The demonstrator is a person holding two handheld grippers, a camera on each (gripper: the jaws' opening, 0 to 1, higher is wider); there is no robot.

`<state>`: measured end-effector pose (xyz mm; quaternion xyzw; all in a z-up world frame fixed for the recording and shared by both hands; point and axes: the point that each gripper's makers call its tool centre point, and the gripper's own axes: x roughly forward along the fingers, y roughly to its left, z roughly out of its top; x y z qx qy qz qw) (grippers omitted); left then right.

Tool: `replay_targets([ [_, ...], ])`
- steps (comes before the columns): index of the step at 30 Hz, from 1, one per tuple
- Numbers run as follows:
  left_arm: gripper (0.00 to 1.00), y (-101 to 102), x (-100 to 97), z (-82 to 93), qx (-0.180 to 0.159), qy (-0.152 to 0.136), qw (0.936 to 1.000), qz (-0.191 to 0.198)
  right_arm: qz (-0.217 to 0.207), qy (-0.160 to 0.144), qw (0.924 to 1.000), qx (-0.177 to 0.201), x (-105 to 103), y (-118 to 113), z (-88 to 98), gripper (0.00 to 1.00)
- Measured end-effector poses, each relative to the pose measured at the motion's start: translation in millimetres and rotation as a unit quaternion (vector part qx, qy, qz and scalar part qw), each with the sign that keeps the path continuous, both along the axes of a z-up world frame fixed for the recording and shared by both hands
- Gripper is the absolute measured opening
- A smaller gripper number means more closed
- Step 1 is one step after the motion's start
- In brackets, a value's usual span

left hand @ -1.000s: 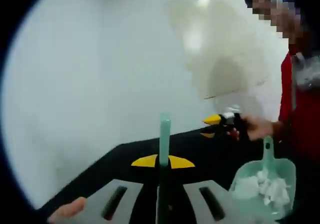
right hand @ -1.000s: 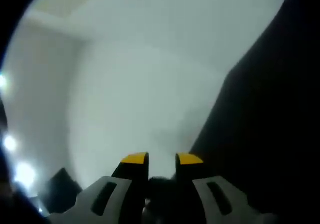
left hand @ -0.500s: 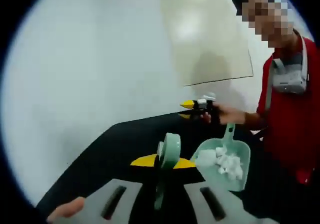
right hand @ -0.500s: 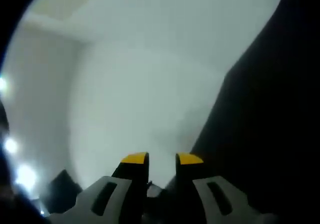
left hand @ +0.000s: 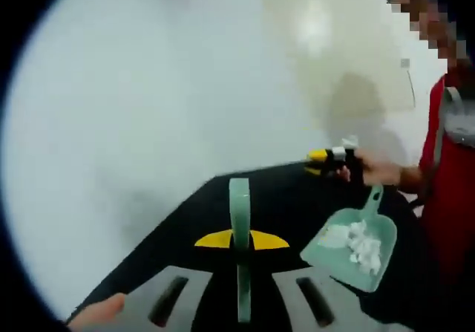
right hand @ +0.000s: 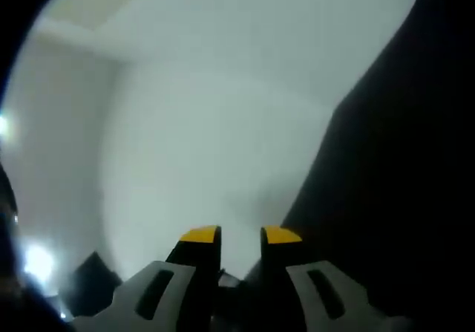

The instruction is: Pick up the broom and sweep the trash on the tabletop into the dustpan.

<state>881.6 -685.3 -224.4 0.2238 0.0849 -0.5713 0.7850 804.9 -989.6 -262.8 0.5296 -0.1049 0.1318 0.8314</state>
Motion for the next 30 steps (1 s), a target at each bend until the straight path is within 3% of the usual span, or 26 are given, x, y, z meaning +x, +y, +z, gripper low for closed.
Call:
replay_targets([
  [1, 0.04, 0.9, -1.5, -4.7, 0.031, 0.025, 0.9992, -0.008, 0.0, 0.0, 1.0, 0.0, -0.2, 0.3, 0.0, 0.23],
  [2, 0.04, -2.9, -0.9, -0.6, 0.032, 0.044, 0.9985, -0.005, -0.001, 0.002, 1.0, -0.001, 0.3, 0.7, -0.4, 0.23],
  [4, 0.04, -15.8, -2.2, 12.2, 0.008, 0.066, 0.9975, -0.025, 0.0, 0.004, 1.0, -0.005, 1.9, 1.3, -1.0, 0.23],
  [6, 0.04, -23.8, 2.3, 18.1, -0.013, 0.095, 0.9952, -0.016, 0.0, 0.006, 0.9999, -0.009, 2.1, 1.7, -2.0, 0.23],
  [7, 0.04, -27.6, 6.9, 19.0, -0.018, 0.096, 0.9951, -0.015, 0.0, 0.006, 0.9999, -0.008, 1.9, 1.9, -2.2, 0.23],
  [10, 0.04, -41.6, 12.2, 12.9, -0.016, 0.023, 0.9969, -0.074, -0.001, 0.005, 1.0, -0.005, 1.1, 1.3, -2.3, 0.23],
  [12, 0.04, -46.6, 10.7, -1.0, -0.006, 0.017, 0.9923, -0.123, -0.001, 0.008, 1.0, -0.004, 1.7, 1.7, -3.1, 0.23],
  [13, 0.04, -45.8, 7.1, -8.8, 0.002, 0.039, 0.9893, -0.141, 0.0, 0.009, 0.9999, -0.005, 2.1, 2.0, -3.6, 0.23],
  [15, 0.04, -44.7, -9.2, -15.2, 0.0, 0.029, 0.9751, -0.22, 0.003, 0.012, 0.9999, -0.004, 2.4, 2.9, -4.9, 0.23],
  [16, 0.04, -43.1, -12.9, -16.7, 0.0, 0.024, 0.9716, -0.235, 0.004, 0.012, 0.9999, -0.003, 2.0, 3.2, -5.0, 0.23],
  [17, 0.04, -42.8, -11.0, -14.3, -0.013, 0.033, 0.9709, -0.237, 0.003, 0.011, 0.9999, -0.002, 1.3, 3.5, -4.3, 0.23],
  [20, 0.04, -45.0, 2.3, -11.5, -0.019, 0.014, 0.976, -0.217, 0.001, 0.012, 0.9999, 0.0, 0.9, 2.8, -4.2, 0.23],
  [23, 0.04, -50.2, -0.6, -12.1, -0.025, 0.007, 0.9717, -0.235, -0.002, 0.014, 0.9999, 0.002, 1.4, 1.8, -5.0, 0.23],
  [25, 0.04, -53.9, -0.7, -14.2, -0.012, -0.015, 0.97, -0.242, -0.004, 0.015, 0.9999, 0.004, 1.8, 1.1, -5.3, 0.23],
  [27, 0.03, -55.9, -14.1, -18.2, 0.002, -0.02, 0.9623, -0.271, -0.001, 0.012, 0.9998, 0.018, 2.1, -1.0, -5.9, 0.23],
  [29, 0.04, -50.8, -34.4, -26.6, 0.032, -0.014, 0.9488, -0.314, -0.002, 0.008, 0.9997, 0.025, 1.0, -2.5, -5.0, 0.23],
  [30, 0.04, -46.0, -40.9, -30.2, 0.048, -0.016, 0.9469, -0.318, -0.002, 0.006, 0.9996, 0.028, 0.6, -2.7, -4.5, 0.23],
])
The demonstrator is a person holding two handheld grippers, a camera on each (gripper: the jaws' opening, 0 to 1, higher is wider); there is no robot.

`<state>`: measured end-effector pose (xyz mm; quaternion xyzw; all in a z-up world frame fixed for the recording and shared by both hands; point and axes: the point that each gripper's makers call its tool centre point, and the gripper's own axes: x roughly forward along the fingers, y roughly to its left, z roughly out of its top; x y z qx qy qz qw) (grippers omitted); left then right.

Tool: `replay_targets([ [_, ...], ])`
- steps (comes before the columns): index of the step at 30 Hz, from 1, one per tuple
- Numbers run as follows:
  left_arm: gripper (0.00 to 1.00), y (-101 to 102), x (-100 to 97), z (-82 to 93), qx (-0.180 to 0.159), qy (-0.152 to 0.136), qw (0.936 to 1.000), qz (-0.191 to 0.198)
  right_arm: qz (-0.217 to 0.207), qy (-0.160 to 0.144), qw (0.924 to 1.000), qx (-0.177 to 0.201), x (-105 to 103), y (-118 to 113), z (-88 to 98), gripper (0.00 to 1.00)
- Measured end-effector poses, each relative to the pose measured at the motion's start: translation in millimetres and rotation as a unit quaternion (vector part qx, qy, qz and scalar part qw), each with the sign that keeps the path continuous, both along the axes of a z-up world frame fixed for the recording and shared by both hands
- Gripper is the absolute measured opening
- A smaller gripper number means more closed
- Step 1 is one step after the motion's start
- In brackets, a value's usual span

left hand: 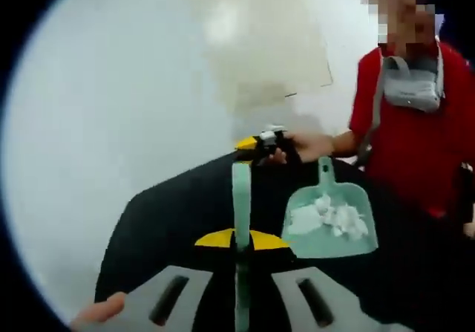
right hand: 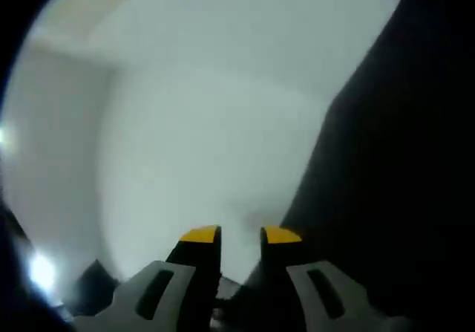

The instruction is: Pick up the broom and sweep the trash on the tabletop into the dustpan.

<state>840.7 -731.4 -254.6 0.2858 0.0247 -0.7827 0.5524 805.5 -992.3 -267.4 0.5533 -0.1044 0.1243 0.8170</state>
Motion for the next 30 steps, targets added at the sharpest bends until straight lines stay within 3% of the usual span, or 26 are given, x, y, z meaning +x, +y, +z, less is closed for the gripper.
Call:
replay_targets([
  [2, 0.05, 14.2, -15.0, -6.6, 0.025, -0.016, 0.9995, -0.006, 0.002, -0.003, 1.0, 0.006, -0.5, 0.4, 0.8, 0.23],
  [4, 0.05, 29.3, -13.6, -5.9, 0.03, -0.046, 0.9982, 0.026, 0.004, -0.006, 0.9999, 0.008, -1.3, 1.5, 1.9, 0.23],
  [8, 0.04, 66.7, -40.2, 10.1, 0.028, -0.042, 0.998, 0.038, 0.003, -0.006, 0.9999, 0.01, -0.5, 2.1, 3.9, 0.22],
  [9, 0.04, 76.7, -51.8, 12.3, 0.038, -0.028, 0.9981, 0.04, 0.002, -0.005, 0.9999, 0.01, -0.3, 2.0, 4.0, 0.22],
  [10, 0.04, 84.9, -60.5, 16.5, 0.036, -0.023, 0.998, 0.047, 0.002, -0.005, 0.9999, 0.01, -0.3, 2.2, 4.0, 0.22],
  [11, 0.04, 88.6, -65.8, 20.9, 0.023, -0.042, 0.9971, 0.06, 0.003, -0.005, 0.9999, 0.01, -0.4, 2.3, 4.0, 0.22],
  [13, 0.04, 84.9, -64.3, 30.5, -0.013, -0.056, 0.9917, 0.115, 0.006, -0.008, 0.9999, 0.013, -1.8, 1.0, 4.7, 0.22],
  [16, 0.04, 83.6, -39.6, 38.5, -0.006, -0.084, 0.9681, 0.236, 0.006, -0.009, 0.9998, 0.014, -2.1, -0.5, 5.0, 0.22],
  [17, 0.04, 77.3, -38.9, 43.7, -0.018, -0.071, 0.9615, 0.265, 0.007, -0.011, 0.9998, 0.016, -2.8, -0.4, 5.8, 0.22],
  [18, 0.04, 63.5, -37.9, 52.6, -0.06, -0.032, 0.9543, 0.291, 0.008, -0.014, 0.9997, 0.019, -3.8, -0.3, 6.5, 0.22],
  [19, 0.04, 61.6, -29.4, 49.7, -0.065, -0.001, 0.9319, 0.357, 0.01, -0.017, 0.9995, 0.022, -4.6, -0.4, 7.5, 0.22],
  [20, 0.04, 63.5, -23.8, 40.6, -0.048, 0.021, 0.9094, 0.413, 0.012, -0.022, 0.9992, 0.029, -5.8, -0.8, 8.8, 0.22],
  [21, 0.04, 59.9, -23.3, 31.7, -0.04, 0.02, 0.8967, 0.44, 0.015, -0.027, 0.9988, 0.037, -6.5, -1.1, 10.6, 0.22],
  [22, 0.04, 55.0, -21.5, 25.2, -0.036, -0.002, 0.8871, 0.46, 0.015, -0.03, 0.9986, 0.041, -7.3, -1.6, 11.4, 0.22],
  [23, 0.04, 50.3, -21.5, 17.2, -0.025, -0.011, 0.8795, 0.475, 0.015, -0.034, 0.9983, 0.046, -8.2, -4.9, 10.3, 0.22],
  [25, 0.04, 48.0, -17.9, 0.6, 0.007, -0.026, 0.858, 0.513, 0.013, -0.038, 0.998, 0.05, -8.0, -6.9, 10.4, 0.22],
  [26, 0.04, 32.3, -20.5, 4.8, -0.02, -0.017, 0.8657, 0.5, 0.012, -0.037, 0.9979, 0.051, -7.6, -7.0, 10.2, 0.22],
  [27, 0.04, 30.0, -21.4, -0.3, -0.01, 0.007, 0.8568, 0.516, 0.013, -0.035, 0.9981, 0.049, -6.9, -8.0, 9.1, 0.22],
  [28, 0.04, 29.9, -23.4, 2.1, -0.008, -0.009, 0.8559, 0.517, 0.014, -0.036, 0.9982, 0.047, -7.0, -7.5, 9.4, 0.22],
  [30, 0.04, 31.7, -24.5, 4.0, -0.002, -0.021, 0.8433, 0.537, 0.017, -0.039, 0.9979, 0.049, -7.7, -6.3, 10.3, 0.22],
])
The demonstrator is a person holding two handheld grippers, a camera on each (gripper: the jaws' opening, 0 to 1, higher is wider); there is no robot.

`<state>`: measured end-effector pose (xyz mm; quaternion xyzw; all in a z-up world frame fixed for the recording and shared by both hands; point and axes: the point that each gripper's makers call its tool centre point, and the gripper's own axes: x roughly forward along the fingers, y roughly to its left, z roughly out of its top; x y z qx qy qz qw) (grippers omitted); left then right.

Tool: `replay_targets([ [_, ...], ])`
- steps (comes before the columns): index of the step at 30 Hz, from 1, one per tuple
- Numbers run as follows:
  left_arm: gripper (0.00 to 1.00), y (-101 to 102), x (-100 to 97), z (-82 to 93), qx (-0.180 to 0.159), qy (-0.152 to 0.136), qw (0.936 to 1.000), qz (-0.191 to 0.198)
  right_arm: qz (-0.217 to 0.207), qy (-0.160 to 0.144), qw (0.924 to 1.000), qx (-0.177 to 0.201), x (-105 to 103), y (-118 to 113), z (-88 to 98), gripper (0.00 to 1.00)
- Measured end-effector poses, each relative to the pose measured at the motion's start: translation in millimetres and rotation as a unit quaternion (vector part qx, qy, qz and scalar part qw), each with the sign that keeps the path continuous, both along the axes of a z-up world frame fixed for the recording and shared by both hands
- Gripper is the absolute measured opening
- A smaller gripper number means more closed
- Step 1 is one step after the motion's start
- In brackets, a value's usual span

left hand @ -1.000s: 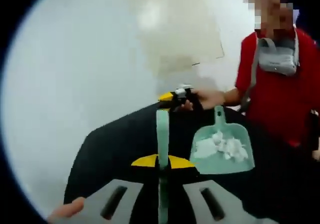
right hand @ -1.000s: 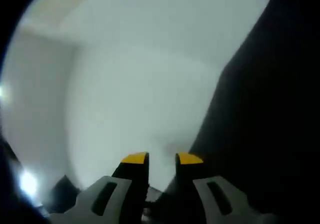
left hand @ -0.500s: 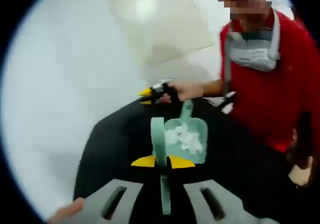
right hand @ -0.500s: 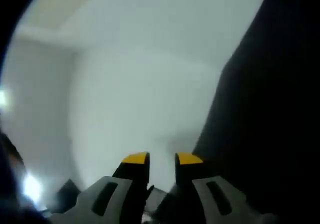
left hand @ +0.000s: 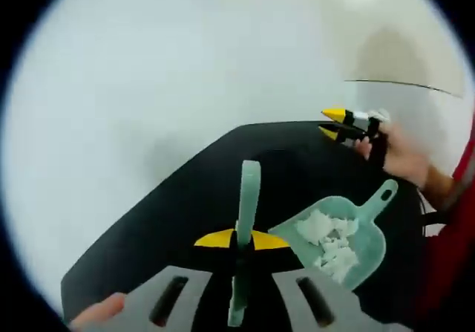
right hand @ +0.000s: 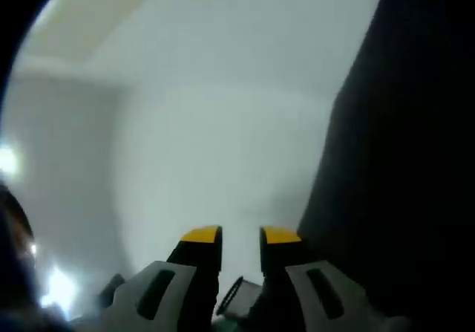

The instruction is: Pick up the broom and sweep the trash on the tabletop into the dustpan.

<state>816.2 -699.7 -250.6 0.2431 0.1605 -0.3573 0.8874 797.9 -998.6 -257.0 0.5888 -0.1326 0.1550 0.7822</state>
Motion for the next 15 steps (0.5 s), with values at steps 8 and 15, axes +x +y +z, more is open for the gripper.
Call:
replay_targets([
  [8, 0.04, -28.2, -31.9, 8.5, -0.072, 0.019, 0.9972, 0.005, -0.004, -0.002, 0.9999, 0.016, 1.0, -3.6, -0.2, 0.22],
  [15, 0.04, -33.5, -55.1, 30.3, -0.103, -0.002, 0.9946, -0.006, -0.003, -0.003, 0.9999, 0.015, -0.5, -1.6, 0.1, 0.22],
])
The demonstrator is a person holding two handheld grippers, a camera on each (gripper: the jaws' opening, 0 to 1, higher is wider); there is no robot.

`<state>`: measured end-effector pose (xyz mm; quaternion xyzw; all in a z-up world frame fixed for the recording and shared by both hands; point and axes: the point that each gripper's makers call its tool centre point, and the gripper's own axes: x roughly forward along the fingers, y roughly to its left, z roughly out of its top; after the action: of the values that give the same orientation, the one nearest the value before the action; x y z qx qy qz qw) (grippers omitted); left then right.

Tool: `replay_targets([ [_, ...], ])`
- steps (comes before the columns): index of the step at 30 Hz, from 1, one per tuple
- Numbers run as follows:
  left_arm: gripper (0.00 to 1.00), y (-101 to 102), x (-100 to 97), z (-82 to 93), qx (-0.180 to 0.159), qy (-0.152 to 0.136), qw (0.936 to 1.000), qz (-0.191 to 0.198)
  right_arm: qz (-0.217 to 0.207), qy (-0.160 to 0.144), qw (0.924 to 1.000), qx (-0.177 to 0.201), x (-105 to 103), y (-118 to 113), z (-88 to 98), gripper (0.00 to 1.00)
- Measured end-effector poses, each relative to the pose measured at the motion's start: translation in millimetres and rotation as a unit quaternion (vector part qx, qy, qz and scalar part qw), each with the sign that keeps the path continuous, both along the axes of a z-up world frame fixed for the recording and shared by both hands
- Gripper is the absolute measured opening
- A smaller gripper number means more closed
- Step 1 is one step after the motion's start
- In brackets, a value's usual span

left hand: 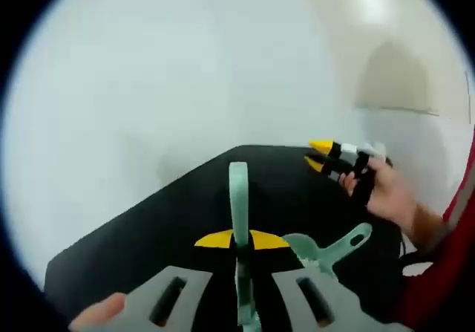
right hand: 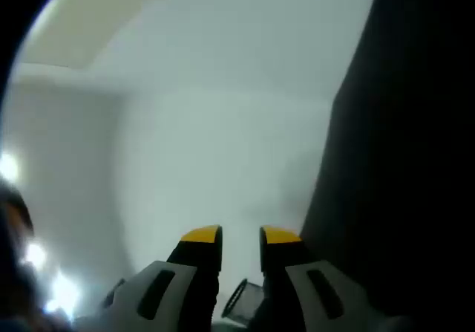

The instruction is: Pick up the broom and sweep the trash on the tabletop into the dustpan.

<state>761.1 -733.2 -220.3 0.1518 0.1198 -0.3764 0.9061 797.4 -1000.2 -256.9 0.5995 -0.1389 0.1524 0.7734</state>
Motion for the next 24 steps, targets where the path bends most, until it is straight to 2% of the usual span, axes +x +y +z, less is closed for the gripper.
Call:
replay_targets([
  [2, 0.04, 0.0, -7.1, 19.7, -0.045, -0.027, 0.9984, -0.019, 0.0, -0.001, 1.0, 0.001, -0.2, -0.9, -0.3, 0.22],
  [5, 0.05, 23.9, -5.0, 33.4, -0.101, -0.041, 0.994, -0.007, -0.001, 0.0, 1.0, 0.0, -0.5, -0.7, -0.2, 0.22],
  [7, 0.05, 52.6, 3.8, 40.6, -0.121, -0.079, 0.9894, 0.012, -0.001, 0.0, 1.0, -0.002, -1.0, -0.9, -0.4, 0.22],
  [8, 0.05, 72.3, 8.5, 43.2, -0.123, -0.111, 0.9858, 0.029, -0.001, 0.0, 1.0, -0.002, -1.6, -0.8, -0.4, 0.22],
  [9, 0.04, 85.6, 12.9, 40.9, -0.117, -0.128, 0.9841, 0.039, -0.001, 0.001, 1.0, -0.005, -2.1, -0.2, -0.5, 0.22],
  [10, 0.04, 99.4, 15.6, 35.8, -0.11, -0.129, 0.9839, 0.057, -0.001, 0.002, 1.0, -0.007, -2.1, 1.0, 0.1, 0.22],
  [13, 0.05, 136.8, 22.7, 26.1, -0.068, -0.163, 0.979, 0.102, -0.001, 0.005, 0.9999, -0.016, -2.3, 2.1, 0.0, 0.22],
  [15, 0.04, 158.1, 24.9, 20.2, -0.019, -0.188, 0.9729, 0.134, 0.0, 0.006, 0.9998, -0.021, -2.9, 2.6, -0.9, 0.22],
  [17, 0.04, 183.1, 29.7, 8.0, 0.047, -0.199, 0.9623, 0.18, -0.001, 0.005, 0.9997, -0.023, -3.2, 1.9, -0.9, 0.22],
  [20, 0.04, 192.4, 32.2, -11.0, 0.136, -0.194, 0.9523, 0.192, -0.004, 0.01, 0.9995, -0.029, -2.4, 1.5, -1.9, 0.22],
  [22, 0.04, 187.6, 31.6, -17.2, 0.152, -0.205, 0.9475, 0.193, -0.006, 0.019, 0.9991, -0.038, 0.0, 2.2, -4.1, 0.22],
  [24, 0.04, 180.2, 32.3, -24.9, 0.143, -0.214, 0.9482, 0.186, -0.007, 0.026, 0.9984, -0.05, 1.5, 3.9, -5.6, 0.22],
])
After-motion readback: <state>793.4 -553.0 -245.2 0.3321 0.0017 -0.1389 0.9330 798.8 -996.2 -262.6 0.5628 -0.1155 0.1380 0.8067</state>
